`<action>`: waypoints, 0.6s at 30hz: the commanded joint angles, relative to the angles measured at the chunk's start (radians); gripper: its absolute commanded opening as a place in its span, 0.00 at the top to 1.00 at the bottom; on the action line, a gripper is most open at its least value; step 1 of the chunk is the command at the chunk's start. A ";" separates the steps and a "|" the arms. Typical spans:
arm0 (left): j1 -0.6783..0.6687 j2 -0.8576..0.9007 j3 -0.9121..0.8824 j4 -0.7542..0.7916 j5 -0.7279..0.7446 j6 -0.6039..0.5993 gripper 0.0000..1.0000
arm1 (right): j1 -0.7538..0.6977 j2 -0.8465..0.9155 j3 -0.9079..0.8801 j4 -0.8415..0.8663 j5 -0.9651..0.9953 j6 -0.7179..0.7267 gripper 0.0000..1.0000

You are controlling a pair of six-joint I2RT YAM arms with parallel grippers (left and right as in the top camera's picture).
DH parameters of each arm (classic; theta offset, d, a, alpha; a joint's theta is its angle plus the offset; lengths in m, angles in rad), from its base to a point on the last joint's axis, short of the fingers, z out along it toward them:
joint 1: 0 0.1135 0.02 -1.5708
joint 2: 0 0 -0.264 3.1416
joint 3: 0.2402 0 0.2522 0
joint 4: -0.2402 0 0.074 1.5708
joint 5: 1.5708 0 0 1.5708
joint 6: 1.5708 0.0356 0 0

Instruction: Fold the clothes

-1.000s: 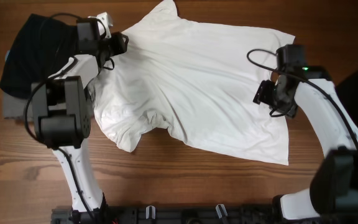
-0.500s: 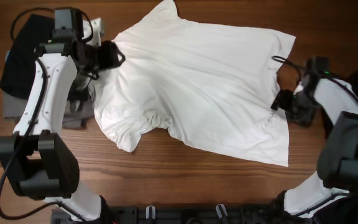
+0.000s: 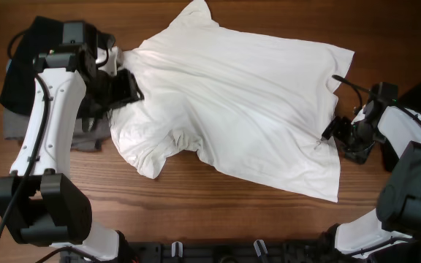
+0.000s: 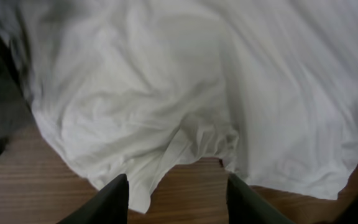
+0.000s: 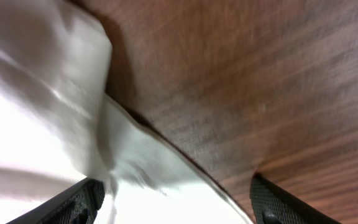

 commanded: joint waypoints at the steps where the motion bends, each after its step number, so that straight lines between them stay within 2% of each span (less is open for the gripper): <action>1: 0.001 -0.016 -0.050 -0.078 -0.045 -0.036 0.51 | -0.012 -0.035 0.051 -0.005 -0.039 -0.019 0.19; 6: 0.000 -0.016 -0.202 -0.093 -0.034 -0.174 0.54 | -0.012 -0.229 0.132 -0.116 -0.047 0.013 0.10; 9: 0.000 -0.016 -0.345 -0.045 0.087 -0.174 0.53 | -0.012 -0.327 0.138 -0.165 -0.050 0.029 0.06; 11: 0.000 -0.016 -0.433 -0.011 0.103 -0.187 0.53 | -0.012 -0.358 0.138 -0.187 -0.050 0.028 0.06; 18: 0.001 -0.016 -0.734 0.290 0.125 -0.320 0.46 | -0.012 -0.364 0.135 -0.206 -0.050 0.025 0.05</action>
